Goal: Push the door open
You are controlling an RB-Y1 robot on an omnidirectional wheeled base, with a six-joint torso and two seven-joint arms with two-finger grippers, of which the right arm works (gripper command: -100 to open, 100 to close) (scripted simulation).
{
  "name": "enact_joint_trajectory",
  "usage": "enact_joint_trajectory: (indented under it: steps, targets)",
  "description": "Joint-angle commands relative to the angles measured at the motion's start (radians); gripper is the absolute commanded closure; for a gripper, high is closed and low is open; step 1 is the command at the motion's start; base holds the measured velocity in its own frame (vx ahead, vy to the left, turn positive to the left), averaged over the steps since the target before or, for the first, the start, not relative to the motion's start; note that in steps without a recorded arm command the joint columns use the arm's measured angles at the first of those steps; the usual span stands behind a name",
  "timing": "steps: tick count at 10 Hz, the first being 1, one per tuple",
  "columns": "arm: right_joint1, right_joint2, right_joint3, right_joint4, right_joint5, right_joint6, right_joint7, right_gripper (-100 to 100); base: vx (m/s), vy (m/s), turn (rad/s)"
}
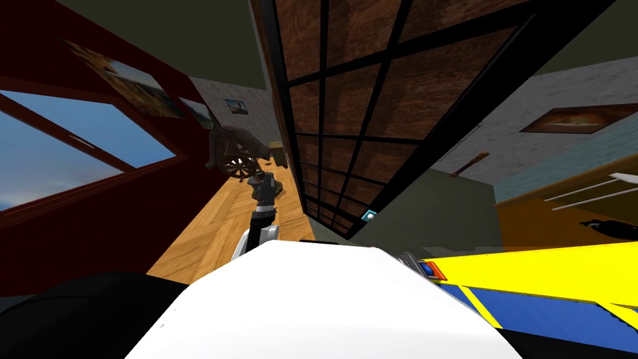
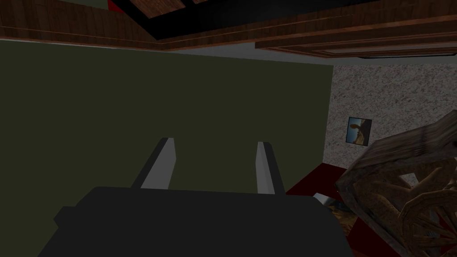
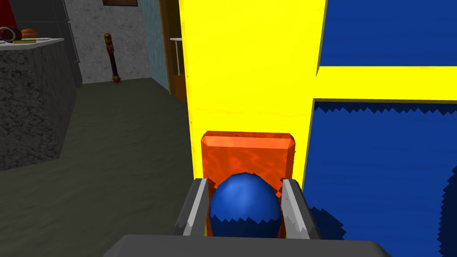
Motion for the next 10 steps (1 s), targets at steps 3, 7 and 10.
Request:
enact_joint_trajectory:
  steps: [3,7,10]
  targets:
    - [-0.021,-0.01,-0.029,0.021,-0.026,-0.052,0.014,100,-0.05,-0.141,0.065]
    - [-0.046,-0.002,-0.056,0.04,-0.057,-0.104,0.032,100,-0.037,-0.118,0.063]
    - [-0.068,0.009,-0.077,0.055,-0.081,-0.145,0.046,100,-0.033,-0.123,0.071]
